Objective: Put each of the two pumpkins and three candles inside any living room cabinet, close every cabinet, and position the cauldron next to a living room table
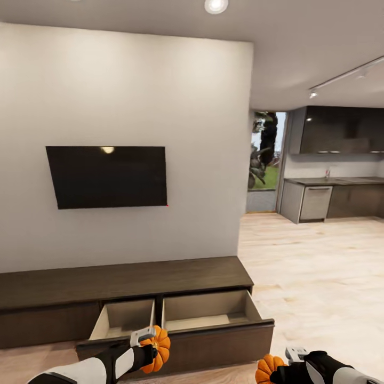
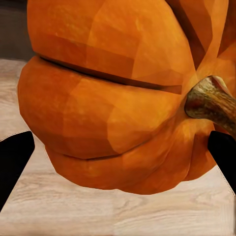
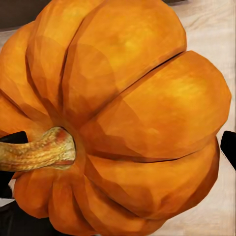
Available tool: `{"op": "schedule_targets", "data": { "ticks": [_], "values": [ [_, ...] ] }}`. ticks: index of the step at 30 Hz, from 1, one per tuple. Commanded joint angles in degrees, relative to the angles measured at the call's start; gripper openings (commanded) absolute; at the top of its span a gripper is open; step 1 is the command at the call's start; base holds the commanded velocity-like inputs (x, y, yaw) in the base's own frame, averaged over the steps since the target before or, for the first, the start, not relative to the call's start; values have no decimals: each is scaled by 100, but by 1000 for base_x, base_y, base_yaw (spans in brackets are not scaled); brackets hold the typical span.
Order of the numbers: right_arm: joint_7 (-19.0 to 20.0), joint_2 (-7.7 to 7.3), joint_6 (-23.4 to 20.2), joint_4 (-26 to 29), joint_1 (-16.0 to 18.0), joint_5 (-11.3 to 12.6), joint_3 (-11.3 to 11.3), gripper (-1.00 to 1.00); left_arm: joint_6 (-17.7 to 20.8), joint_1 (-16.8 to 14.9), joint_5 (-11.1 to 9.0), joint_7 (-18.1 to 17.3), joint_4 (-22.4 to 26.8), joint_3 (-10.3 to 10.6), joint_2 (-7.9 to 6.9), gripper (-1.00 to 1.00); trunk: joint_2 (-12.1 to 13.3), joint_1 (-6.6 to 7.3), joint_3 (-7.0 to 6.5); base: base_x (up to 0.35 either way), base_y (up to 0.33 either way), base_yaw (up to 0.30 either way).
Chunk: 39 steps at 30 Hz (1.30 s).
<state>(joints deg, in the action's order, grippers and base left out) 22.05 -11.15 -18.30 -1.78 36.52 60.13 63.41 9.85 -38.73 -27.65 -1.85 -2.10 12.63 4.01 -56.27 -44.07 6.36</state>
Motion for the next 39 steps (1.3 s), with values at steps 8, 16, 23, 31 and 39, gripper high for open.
{"op": "schedule_targets", "data": {
  "ticks": [8,16,23,31,39],
  "values": [
    [21,-1,-8,-6,5,61,39,-100,0,-12,-56,-18,-18,46,4,-100,-6,0,9,1,-341,271],
    [24,-1,-7,-6,5,61,39,-100,0,-12,-56,-18,-18,46,4,-100,-6,0,9,0,-301,150],
    [22,-1,-7,-6,5,61,39,-100,0,-13,-56,-20,-17,46,4,-100,-6,0,9,0,-37,4],
    [21,5,3,-6,5,61,47,-100,-16,-12,-62,-25,-3,46,2,-100,-6,0,9,0,0,0],
    [31,32,3,15,5,55,33,-100,51,-13,-76,-134,455,40,122,-100,-6,0,9,0,0,0]
  ]
}}
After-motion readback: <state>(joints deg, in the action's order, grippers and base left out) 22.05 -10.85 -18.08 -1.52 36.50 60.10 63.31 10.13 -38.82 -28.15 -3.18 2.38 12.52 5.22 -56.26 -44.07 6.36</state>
